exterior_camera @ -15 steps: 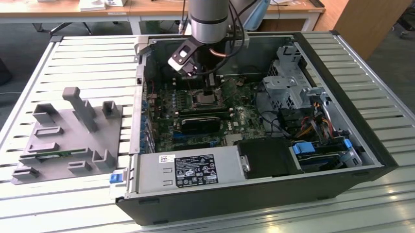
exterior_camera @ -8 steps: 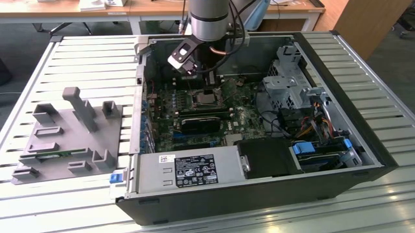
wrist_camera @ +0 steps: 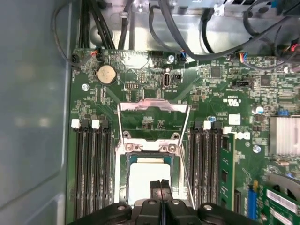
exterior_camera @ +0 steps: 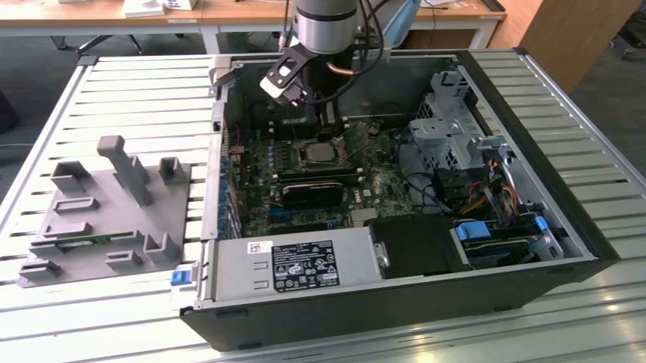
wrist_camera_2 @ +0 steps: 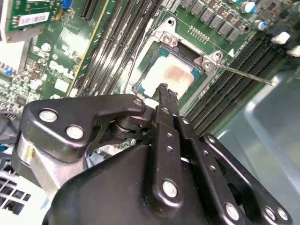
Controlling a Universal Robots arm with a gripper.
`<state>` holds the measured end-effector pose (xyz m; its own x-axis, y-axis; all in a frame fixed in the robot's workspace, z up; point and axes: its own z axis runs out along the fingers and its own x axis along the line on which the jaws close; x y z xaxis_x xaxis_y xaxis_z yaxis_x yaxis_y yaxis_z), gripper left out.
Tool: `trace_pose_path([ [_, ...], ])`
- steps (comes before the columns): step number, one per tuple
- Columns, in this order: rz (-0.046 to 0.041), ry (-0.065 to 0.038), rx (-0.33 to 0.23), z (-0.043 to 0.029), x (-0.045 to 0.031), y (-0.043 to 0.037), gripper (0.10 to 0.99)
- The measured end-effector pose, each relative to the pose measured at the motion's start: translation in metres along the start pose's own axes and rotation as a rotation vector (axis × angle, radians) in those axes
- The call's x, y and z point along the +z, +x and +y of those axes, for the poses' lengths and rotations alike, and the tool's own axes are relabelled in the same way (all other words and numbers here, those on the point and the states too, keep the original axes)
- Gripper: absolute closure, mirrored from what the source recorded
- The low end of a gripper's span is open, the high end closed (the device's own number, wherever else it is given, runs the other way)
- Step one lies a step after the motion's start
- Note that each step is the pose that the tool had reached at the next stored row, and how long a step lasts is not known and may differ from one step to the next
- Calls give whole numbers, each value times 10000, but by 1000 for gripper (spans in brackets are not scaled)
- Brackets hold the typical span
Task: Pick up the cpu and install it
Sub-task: 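Close the cpu cover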
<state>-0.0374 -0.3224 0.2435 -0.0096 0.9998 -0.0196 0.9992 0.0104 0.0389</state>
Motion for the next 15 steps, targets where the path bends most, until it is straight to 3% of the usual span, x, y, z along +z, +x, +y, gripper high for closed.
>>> trace_pose_path([
  [7,-3,3,31,10,-286,-6,980],
  [10,1,1,32,11,-291,-9,980],
  [15,5,0,37,15,-288,-92,980],
])
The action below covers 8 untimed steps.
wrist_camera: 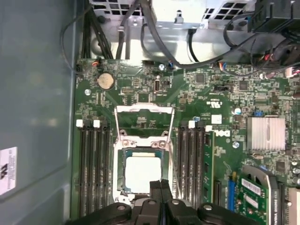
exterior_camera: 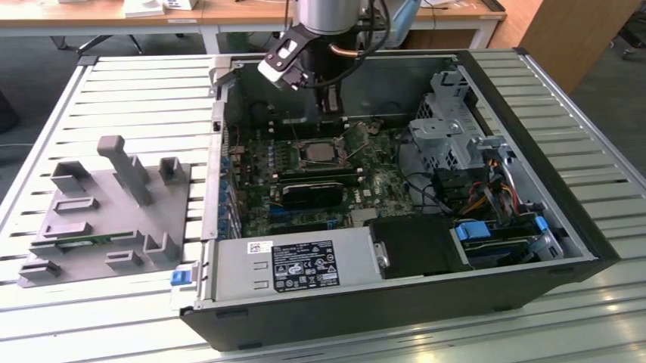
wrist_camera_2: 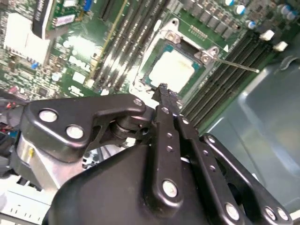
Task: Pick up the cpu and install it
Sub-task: 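Close the cpu cover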
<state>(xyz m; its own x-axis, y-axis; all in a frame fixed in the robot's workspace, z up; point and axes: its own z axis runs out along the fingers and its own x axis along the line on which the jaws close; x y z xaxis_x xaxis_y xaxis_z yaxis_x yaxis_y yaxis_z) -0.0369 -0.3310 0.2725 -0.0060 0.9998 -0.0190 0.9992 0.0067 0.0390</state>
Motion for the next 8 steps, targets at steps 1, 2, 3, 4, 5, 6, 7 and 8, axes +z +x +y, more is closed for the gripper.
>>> trace_pose_path([
  [1,0,1,0,17,2,0,980],
  [2,2,1,0,42,3,0,980],
  [3,7,1,0,71,5,-1,980],
  [4,12,2,1,102,9,-1,980],
  [5,21,0,1,130,14,-1,980],
  [6,29,1,1,158,20,1,980],
  [7,48,2,-1,182,23,4,980],
  [8,81,1,-6,201,28,9,980],
])
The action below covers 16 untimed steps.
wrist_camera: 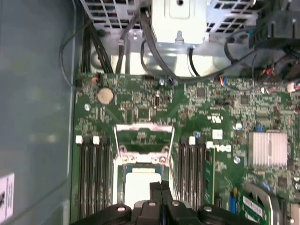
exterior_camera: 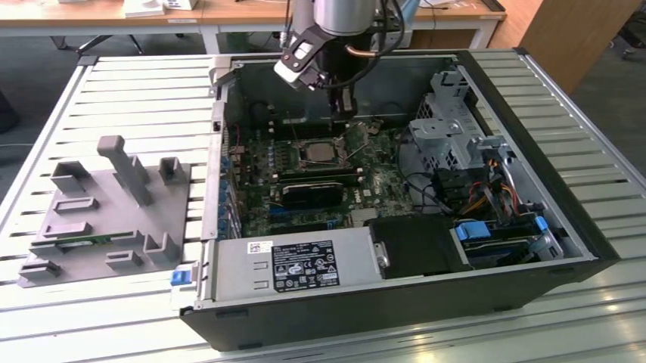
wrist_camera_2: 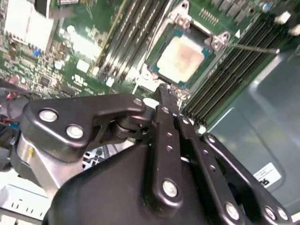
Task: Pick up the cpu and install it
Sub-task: 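Close the cpu cover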
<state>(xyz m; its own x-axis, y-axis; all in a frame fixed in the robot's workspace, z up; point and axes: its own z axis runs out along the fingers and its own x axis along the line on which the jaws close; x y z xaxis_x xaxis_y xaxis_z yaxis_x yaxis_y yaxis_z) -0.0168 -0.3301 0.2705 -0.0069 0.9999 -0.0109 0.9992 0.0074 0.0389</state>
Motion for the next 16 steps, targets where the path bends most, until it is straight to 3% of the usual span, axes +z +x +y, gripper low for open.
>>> trace_pose_path([
  [2,52,0,-6,27,11,12,980],
  [7,62,-2,-78,81,41,53,980],
  [13,61,10,-103,223,76,82,980],
  [16,62,11,-103,262,93,96,980],
])
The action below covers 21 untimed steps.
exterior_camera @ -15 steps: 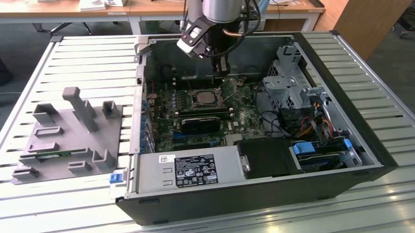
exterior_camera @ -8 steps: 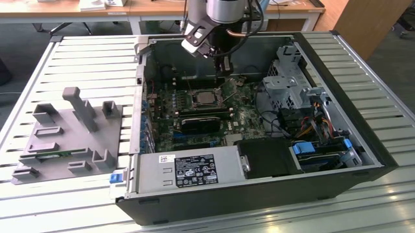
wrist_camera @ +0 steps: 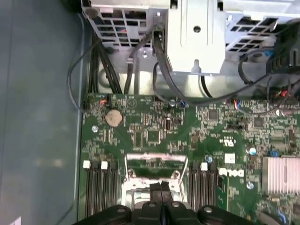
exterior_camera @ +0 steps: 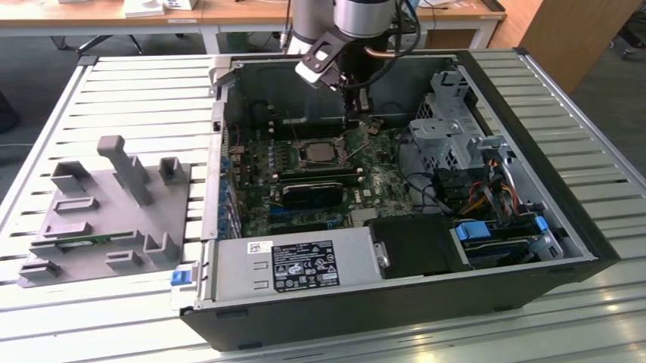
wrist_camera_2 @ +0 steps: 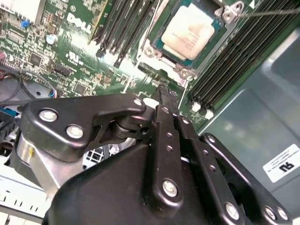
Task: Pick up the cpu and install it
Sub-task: 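Close the cpu cover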
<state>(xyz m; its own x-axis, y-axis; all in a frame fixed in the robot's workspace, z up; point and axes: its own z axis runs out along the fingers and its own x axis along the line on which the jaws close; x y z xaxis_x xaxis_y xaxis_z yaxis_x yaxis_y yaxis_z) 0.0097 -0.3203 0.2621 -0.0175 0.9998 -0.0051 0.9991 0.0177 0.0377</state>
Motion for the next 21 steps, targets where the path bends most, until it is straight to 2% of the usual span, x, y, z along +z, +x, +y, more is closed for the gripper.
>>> trace_pose_path([
  [8,-8,9,-1,106,38,22,980],
  [21,-12,11,-5,263,57,40,980],
])
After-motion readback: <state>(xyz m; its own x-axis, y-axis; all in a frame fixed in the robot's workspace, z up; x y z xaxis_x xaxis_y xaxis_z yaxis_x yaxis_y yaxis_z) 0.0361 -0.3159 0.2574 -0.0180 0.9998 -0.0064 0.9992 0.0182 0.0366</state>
